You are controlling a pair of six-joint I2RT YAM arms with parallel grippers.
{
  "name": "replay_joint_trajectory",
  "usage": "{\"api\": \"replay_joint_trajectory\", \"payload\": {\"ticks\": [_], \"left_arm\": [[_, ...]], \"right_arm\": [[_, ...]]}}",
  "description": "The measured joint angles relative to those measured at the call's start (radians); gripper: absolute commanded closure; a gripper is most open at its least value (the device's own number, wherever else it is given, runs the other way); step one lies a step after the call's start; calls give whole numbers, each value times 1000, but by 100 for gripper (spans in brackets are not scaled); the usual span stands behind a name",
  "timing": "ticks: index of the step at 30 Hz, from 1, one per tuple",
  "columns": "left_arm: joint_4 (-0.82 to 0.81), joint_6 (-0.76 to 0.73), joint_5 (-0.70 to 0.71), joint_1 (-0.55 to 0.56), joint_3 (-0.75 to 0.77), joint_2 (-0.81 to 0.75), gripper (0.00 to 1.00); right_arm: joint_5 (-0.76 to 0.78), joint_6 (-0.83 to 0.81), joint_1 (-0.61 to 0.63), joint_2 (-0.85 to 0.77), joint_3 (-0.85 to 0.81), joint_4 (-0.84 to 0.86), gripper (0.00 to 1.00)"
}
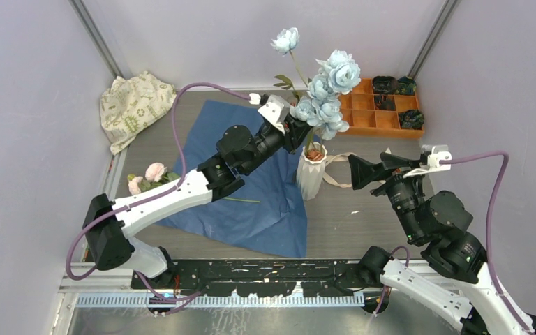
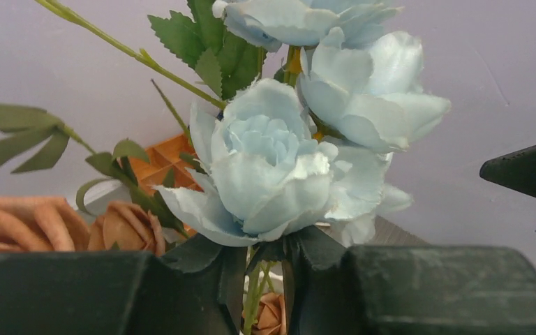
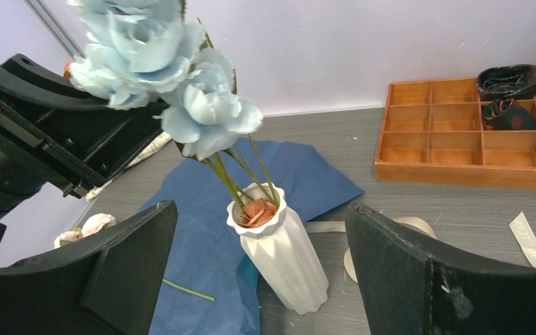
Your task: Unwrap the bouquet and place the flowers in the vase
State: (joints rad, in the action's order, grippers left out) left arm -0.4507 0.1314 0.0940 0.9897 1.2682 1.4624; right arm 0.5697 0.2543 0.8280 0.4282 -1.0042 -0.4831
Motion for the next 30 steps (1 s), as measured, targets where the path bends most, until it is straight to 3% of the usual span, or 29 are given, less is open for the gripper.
{"api": "replay_joint_trajectory", "payload": {"ticks": [11,19,25,30], "left_arm": [[7,45,52,0,-48,3,56],[45,72,55,3,-98,-23,55],[100,75,60,25,-158,-146,55],[195,65,104,95,-188,-339,57]], "right_arm": [[-14,12,0,18,16,8,4],[-23,14,0,18,18,11,2],[-29,13,0,39,17,16,1],[-58,7,0,112,-23,16,0]]}}
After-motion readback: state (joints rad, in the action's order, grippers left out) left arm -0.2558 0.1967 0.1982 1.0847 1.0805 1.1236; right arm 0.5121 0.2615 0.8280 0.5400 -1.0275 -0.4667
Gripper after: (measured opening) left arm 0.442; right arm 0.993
